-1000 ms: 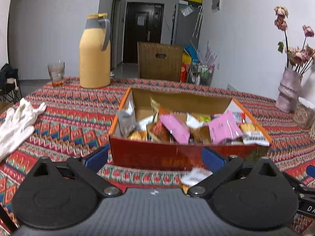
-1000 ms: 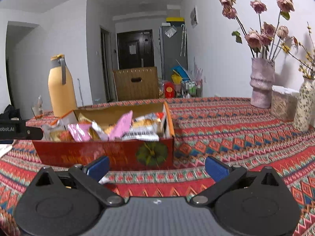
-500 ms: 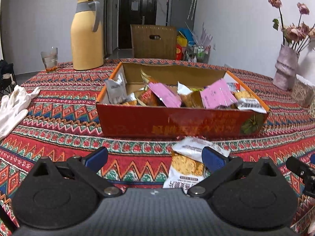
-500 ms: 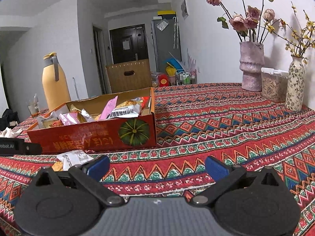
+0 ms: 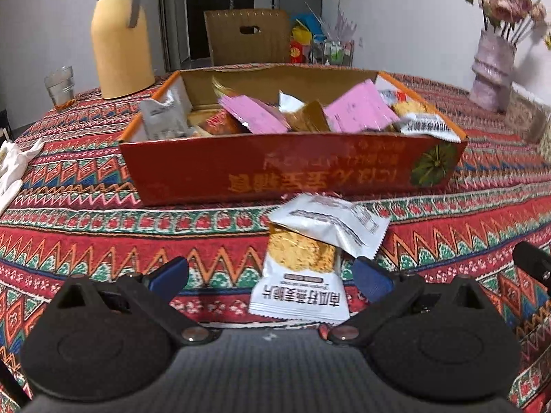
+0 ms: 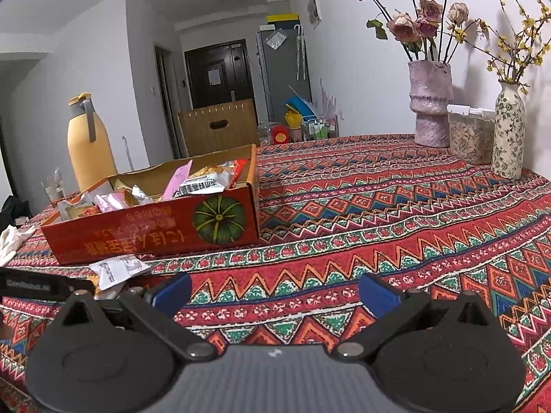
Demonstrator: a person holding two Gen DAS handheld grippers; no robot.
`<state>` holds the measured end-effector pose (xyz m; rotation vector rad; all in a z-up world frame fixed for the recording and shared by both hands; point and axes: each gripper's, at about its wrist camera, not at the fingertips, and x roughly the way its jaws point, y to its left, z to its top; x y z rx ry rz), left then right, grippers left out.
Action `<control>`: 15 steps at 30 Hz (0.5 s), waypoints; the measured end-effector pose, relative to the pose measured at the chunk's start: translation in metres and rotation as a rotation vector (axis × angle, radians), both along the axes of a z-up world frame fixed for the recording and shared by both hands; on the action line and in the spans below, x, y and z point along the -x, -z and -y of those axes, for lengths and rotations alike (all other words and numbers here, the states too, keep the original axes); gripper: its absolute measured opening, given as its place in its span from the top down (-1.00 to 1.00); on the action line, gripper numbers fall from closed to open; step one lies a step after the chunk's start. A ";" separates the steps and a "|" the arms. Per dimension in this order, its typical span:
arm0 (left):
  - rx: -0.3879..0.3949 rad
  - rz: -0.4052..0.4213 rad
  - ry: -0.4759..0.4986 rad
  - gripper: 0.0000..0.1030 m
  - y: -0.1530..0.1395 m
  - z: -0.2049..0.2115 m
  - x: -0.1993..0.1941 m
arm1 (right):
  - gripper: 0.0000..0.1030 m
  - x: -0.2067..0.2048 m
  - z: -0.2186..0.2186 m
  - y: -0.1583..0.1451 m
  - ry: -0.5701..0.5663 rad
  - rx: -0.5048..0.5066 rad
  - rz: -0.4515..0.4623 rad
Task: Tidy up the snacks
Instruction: 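Lower the left tool onto a white cookie packet and close it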
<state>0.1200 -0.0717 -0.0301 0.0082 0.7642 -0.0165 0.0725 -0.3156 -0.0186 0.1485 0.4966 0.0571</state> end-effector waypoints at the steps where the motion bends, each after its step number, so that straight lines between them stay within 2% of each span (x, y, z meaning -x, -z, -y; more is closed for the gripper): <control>1: -0.011 -0.006 0.005 -1.00 0.001 0.004 -0.002 | -1.00 0.000 0.000 0.000 0.000 0.000 -0.001; 4: -0.018 -0.017 0.019 -0.90 0.004 0.011 -0.006 | -1.00 0.000 0.000 0.001 0.001 0.001 -0.005; 7: -0.014 -0.029 0.032 -0.57 0.005 0.016 -0.012 | -1.00 -0.001 0.000 0.003 0.002 0.002 -0.010; 8: -0.008 -0.037 0.038 -0.34 0.006 0.017 -0.013 | -1.00 -0.001 0.000 0.003 0.002 0.002 -0.012; 9: 0.003 -0.049 0.045 -0.21 0.007 0.018 -0.015 | -1.00 -0.001 0.000 0.004 0.001 0.003 -0.013; 11: 0.006 -0.038 0.047 -0.02 0.007 0.019 -0.014 | -1.00 -0.001 -0.001 0.004 0.002 0.006 -0.016; 15: 0.018 -0.024 0.057 0.18 0.006 0.017 -0.011 | -1.00 -0.001 -0.002 0.005 0.003 0.011 -0.023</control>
